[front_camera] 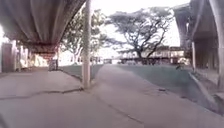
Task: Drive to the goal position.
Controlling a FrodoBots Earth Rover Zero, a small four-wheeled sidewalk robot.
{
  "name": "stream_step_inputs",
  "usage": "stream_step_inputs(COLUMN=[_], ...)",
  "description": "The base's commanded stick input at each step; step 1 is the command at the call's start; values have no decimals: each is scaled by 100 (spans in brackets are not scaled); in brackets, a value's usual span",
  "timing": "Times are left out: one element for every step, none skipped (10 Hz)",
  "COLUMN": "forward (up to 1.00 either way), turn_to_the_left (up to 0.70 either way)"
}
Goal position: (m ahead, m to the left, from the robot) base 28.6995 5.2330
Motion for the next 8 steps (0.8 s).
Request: stream_step_inputs(forward=[70, 70, 70, 70, 70, 70, 70, 70], turn_to_the_left=[0, 0, 0, 0, 0, 0, 0, 0])
